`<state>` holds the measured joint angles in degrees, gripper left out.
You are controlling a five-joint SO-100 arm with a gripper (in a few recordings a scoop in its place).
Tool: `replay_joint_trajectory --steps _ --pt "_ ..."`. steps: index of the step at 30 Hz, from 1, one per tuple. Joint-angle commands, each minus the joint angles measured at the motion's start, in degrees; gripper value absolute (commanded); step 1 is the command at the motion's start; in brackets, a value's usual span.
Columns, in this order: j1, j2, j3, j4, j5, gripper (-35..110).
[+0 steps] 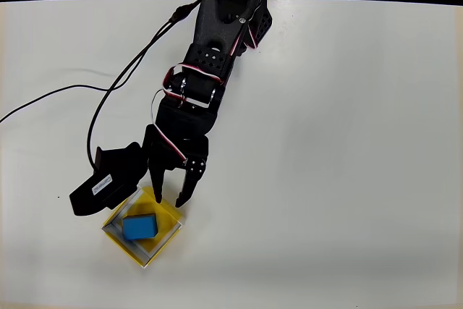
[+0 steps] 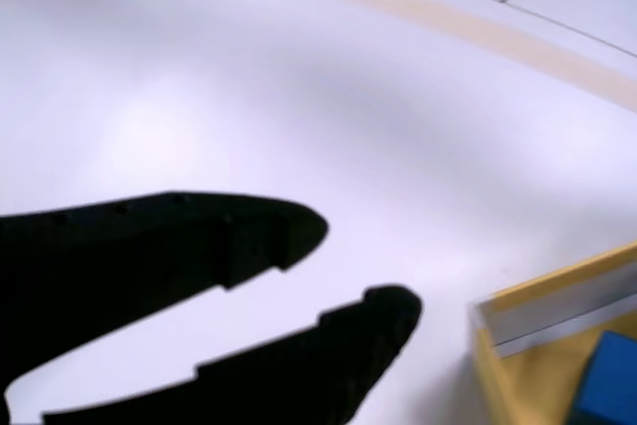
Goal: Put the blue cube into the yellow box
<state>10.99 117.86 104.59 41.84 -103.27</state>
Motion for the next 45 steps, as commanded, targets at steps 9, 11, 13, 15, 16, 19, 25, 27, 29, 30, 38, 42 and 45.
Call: replay_joint_trajectory --steps 9,11,13,15,16,19,25,27,29,30,38,42,45 --pt "-7.21 28.39 26.81 -13.1 0.7 4" --pt "-8.09 31.55 30.59 -14.06 0.7 2" --pt "-8.96 35.51 36.21 -17.31 0.7 1" --pt "-10.02 39.81 42.19 -19.42 0.09 0" --pt "-10.55 41.84 44.74 -19.6 0.09 0" --pt "-12.48 47.55 48.6 -15.73 0.88 0" --pt "-15.64 55.63 57.04 -9.84 1.41 0" --pt "-16.44 58.27 59.06 -5.89 1.32 0" --pt "-16.7 60.91 61.7 -4.04 1.41 0" --pt "-16.7 62.05 62.93 -2.55 1.32 0" --pt "-16.44 71.1 68.64 15.91 2.9 0" --pt "-15.29 73.74 73.3 19.6 4.57 0" --pt "-14.68 73.74 75.59 22.24 6.06 0"
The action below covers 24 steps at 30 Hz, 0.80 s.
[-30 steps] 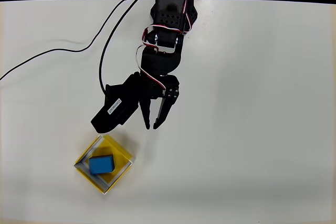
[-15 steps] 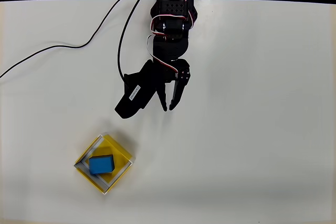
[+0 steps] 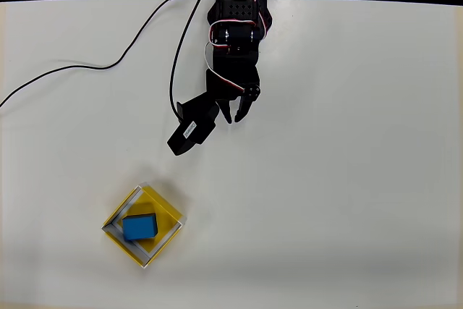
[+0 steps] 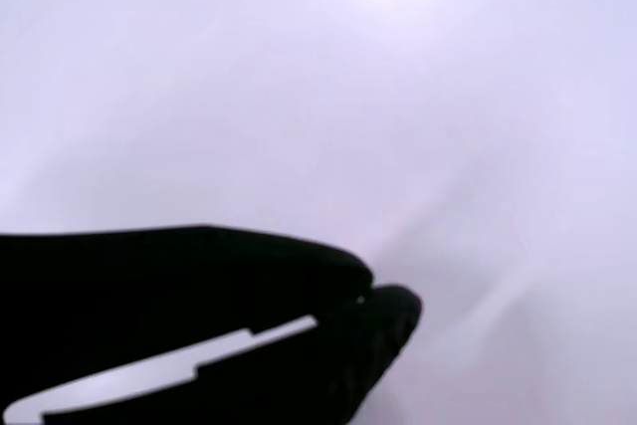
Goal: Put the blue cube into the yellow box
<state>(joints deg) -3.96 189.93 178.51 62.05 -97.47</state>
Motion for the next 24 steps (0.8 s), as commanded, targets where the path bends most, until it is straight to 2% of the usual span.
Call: replay_joint_trajectory --steps 1,7,12,24 --pt "0.53 1.76 1.67 4.13 0.53 0" --pt "-0.62 1.76 1.67 15.73 1.76 0" --pt "-0.7 1.76 1.67 15.56 7.82 1" --pt "-0.62 1.67 1.67 15.47 8.09 1"
